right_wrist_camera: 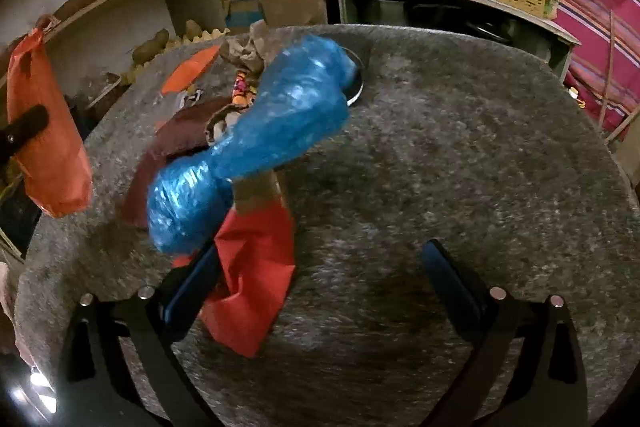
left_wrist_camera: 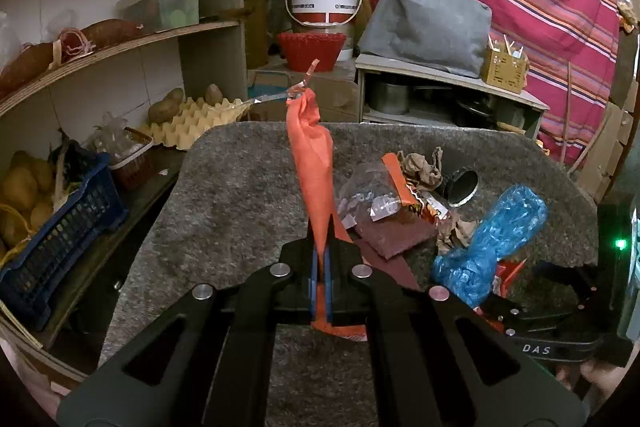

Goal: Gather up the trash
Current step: 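Grasp the red chip bag with the right tool while the left tool holds the orange bag, then carry both bags over the blue basket and open both tools to drop them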

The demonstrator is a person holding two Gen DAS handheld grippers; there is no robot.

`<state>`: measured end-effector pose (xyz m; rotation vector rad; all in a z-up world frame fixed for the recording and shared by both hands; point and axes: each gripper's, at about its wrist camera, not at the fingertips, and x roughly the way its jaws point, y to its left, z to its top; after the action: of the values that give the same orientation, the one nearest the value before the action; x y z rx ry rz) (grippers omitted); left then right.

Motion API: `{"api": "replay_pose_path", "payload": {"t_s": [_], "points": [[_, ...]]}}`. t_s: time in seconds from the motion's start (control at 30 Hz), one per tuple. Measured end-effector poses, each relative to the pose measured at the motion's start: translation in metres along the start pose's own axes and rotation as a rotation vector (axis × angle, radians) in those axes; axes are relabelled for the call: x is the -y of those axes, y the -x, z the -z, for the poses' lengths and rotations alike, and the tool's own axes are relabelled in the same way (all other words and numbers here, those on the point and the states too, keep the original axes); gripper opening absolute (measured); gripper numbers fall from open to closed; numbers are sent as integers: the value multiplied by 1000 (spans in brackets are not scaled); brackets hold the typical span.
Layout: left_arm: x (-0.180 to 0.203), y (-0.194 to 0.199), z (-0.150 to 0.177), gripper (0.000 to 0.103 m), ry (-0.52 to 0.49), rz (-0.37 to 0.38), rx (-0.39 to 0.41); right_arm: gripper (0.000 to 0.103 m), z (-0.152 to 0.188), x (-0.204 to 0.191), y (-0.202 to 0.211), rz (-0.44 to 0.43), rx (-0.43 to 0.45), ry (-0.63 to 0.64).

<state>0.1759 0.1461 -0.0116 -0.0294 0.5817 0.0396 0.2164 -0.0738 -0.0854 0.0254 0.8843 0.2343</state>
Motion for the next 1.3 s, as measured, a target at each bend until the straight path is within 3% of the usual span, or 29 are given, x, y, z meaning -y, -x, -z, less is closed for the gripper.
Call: {"api": "replay_pose_path", "payload": {"t_s": [0.07,0.13,0.2,0.5,0.83,1.3], "points": [[0,0,0,0,2,-4,0,59,0,-1,-3,-42,-16,10],[1,-1,0,0,4,-7,-4,47,0,-2,-4,-82,-19,10],[2,-1,-1,0,3,-10,-5,27,0,-4,-2,-110,-13,25],[13,9,-10,0,22,16,27,21,-4,-1,29,17,75,147],[40,16,-16,0,11,48,50,21,-12,69,69,73,147,38],[93,28,-27,0,-20,126,89,21,-6,127,102,101,208,-24]]}}
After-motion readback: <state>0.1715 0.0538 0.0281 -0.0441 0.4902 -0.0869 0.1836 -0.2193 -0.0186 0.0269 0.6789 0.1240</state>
